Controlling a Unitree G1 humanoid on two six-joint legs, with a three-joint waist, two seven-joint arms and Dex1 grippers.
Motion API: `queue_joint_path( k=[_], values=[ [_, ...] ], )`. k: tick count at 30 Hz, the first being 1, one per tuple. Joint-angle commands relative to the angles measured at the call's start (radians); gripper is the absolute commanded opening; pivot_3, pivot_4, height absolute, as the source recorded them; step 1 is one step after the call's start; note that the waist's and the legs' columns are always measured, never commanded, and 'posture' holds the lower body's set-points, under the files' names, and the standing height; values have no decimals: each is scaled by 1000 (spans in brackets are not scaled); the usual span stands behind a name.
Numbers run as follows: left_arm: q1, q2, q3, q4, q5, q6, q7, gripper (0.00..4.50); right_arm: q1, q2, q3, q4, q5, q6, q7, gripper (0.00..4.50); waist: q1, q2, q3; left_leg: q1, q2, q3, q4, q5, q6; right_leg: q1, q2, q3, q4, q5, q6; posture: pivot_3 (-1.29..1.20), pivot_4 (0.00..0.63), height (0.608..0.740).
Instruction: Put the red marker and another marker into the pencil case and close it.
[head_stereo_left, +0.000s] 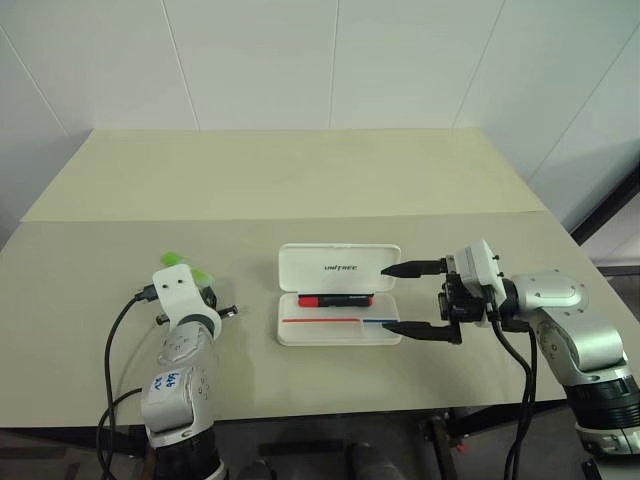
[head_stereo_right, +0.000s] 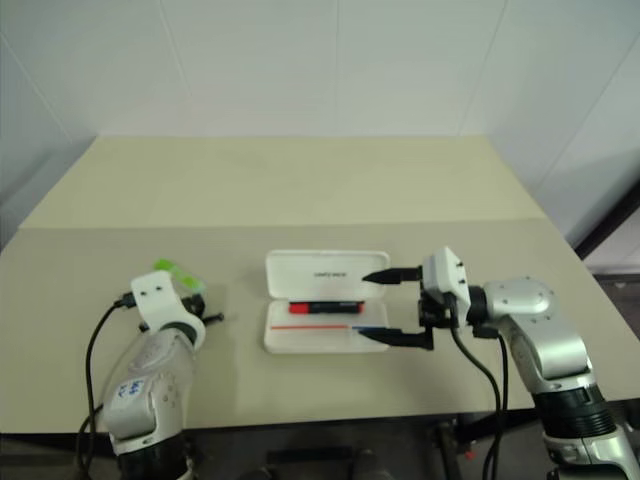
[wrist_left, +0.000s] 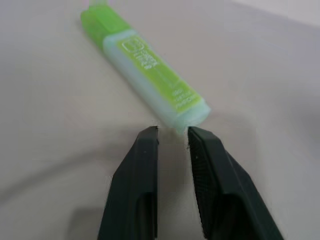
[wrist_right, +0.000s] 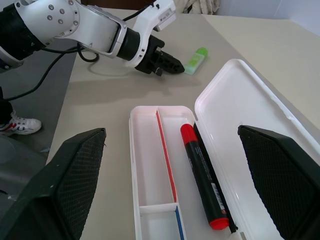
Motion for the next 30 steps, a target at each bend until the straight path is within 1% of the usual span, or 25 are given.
queue_joint_path(
  k=[1, 4, 10, 16, 20, 23, 26, 28, 29, 30],
  values=[
    [-2, -6, -20, -78, -5, 11, 9, 2047, -12, -7, -8, -14, 11, 0, 12, 4500, -1, 0, 0, 0, 0, 0, 0, 0, 0, 0, 0, 0, -1, 0, 0, 0, 150, 740],
    [10, -7, -40, -92, 8, 10, 16, 3080, -14, -8, -8, -12, 11, 3, 16, 4500, 1, 0, 0, -1, 0, 0, 0, -1, 0, 0, 0, 0, -1, 0, 0, 0, 150, 740],
    [9, -9, -68, -94, 35, -21, 39, 3080, -17, -6, -5, -12, 10, 8, 20, 4500, 0, 0, 0, -1, 0, 0, 0, -1, 0, 0, 0, 0, -1, 0, 0, 0, 150, 740],
    [-49, 13, -69, -4, 66, -63, 71, 3080, -26, 1, -2, -8, 7, 9, 21, 4500, 1, 0, 0, 0, 0, 0, 0, -1, 0, 0, 0, 0, -1, 0, 0, 0, 150, 740],
    [-94, -2, -44, 59, 81, -48, 125, 3080, -26, 2, -2, -9, 6, 9, 18, 4500, 1, 0, 0, -1, 0, 0, 0, -1, 0, 0, 0, 0, -2, 0, 1, 0, 150, 740],
    [-118, -6, -47, 83, 84, -83, 143, 3080, -27, 4, -2, -11, 5, 9, 14, 4500, 1, 0, 0, -1, 0, 0, -1, -1, 0, 0, 0, 0, -2, 0, 1, 0, 150, 740],
    [-153, -3, -66, 117, 108, -61, 173, 3589, -24, 9, -1, -15, 4, 10, 8, 4500, 4, 0, 0, -1, 0, 0, -1, -1, 1, 0, 0, 0, -2, 1, 1, 0, 150, 740],
    [-162, 9, -85, 135, 147, -43, 199, 4235, -21, 10, -2, -18, 3, 10, 5, 4500, 4, 0, 0, -1, 0, 0, 0, -1, 1, 0, 0, 0, -2, 1, 2, 0, 150, 740],
    [-167, 9, -85, 148, 159, -29, 213, 4473, -19, 11, -3, -19, 2, 9, 3, 4500, 3, 0, 0, -1, 0, 0, 0, -1, 1, 0, 0, 0, -2, 1, 2, 0, 150, 740],
    [-170, 5, -82, 157, 155, -34, 213, 4473, -17, 12, -3, -20, 2, 9, 2, 4500, 1, 0, 0, -1, 0, 0, 0, -1, 1, 0, 0, 0, -2, 1, 2, 0, 150, 740]
  ],
)
